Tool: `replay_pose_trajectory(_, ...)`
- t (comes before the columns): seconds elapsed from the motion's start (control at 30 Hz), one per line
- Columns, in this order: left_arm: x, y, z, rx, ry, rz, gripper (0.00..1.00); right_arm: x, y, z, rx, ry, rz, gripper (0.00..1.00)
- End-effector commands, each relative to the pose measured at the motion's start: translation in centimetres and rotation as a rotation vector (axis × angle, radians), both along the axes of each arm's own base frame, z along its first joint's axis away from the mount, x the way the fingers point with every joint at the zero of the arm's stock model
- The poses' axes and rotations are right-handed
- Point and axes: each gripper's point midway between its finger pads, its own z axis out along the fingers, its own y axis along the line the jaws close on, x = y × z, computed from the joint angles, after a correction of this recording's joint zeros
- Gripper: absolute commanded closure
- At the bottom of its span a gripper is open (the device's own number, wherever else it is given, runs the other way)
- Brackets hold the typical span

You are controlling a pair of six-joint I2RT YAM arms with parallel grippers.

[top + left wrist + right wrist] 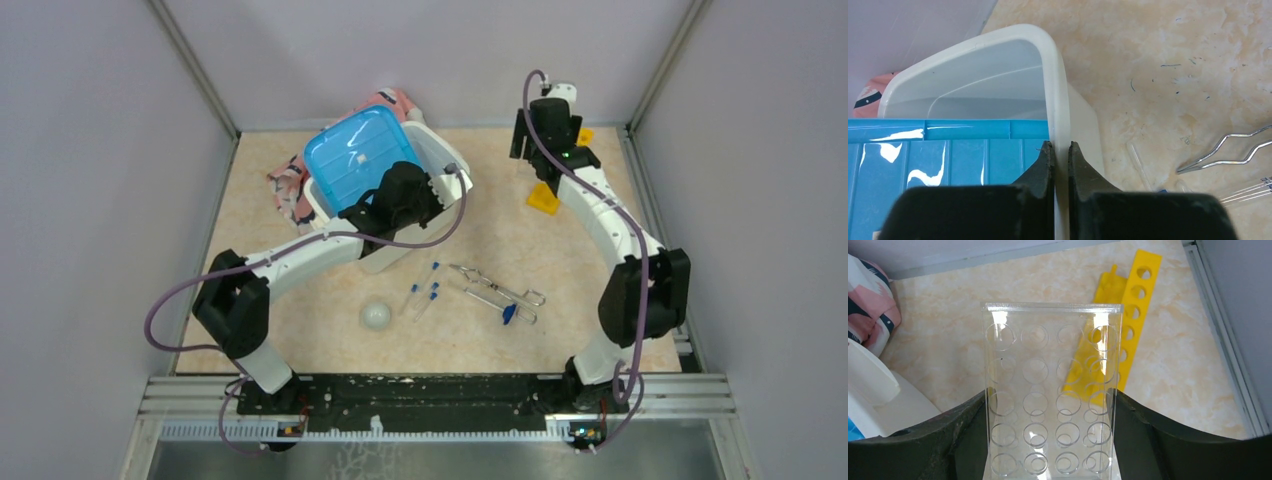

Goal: Organize the chemistry lab equipment
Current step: Place the storage box at the center of the board.

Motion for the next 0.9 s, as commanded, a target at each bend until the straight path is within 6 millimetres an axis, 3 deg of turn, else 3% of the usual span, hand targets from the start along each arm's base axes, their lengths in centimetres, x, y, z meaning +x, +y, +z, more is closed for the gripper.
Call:
replay_pose_trajectory(0.0,-2.5,-0.7,-1.2,-0.02,0.105,-0.071,0.85,-2.1,-1.7,3.3,0.01,-0.096,-0.083,0.61)
replay_pose_trajectory(0.13,-2.6,-0.6,-0.2,-0.046,0.092,-0.065,0.68,-3.8,-2.9,2.2,-0.011,-0.062,-0.111,0.61)
replay_pose_trajectory(0.3,-2.7,-0.9,1.7,-0.11,0.065,-0.064,0.58,-5.8,-3.0,-0.1,-0.049,0.036,-0.059,0.61)
replay_pose_trajectory(0.5,-3.2,-1.8,3.0,-0.149,0.069,-0.085,0.54,-7.7,-2.5,-2.4,-0.048,0.099,-0.006,0.61)
replay_pose_trajectory(0.67,-4.0,-2.2,3.9,-0.157,0.07,-0.099,0.51,-9.0,-0.8,-4.2,-0.078,0.157,0.044,0.61)
replay_pose_trajectory(0.87,-4.8,-1.5,7.0,-0.226,0.043,-0.073,0.48,-10.2,0.3,-6.3,-0.077,0.211,0.083,0.61)
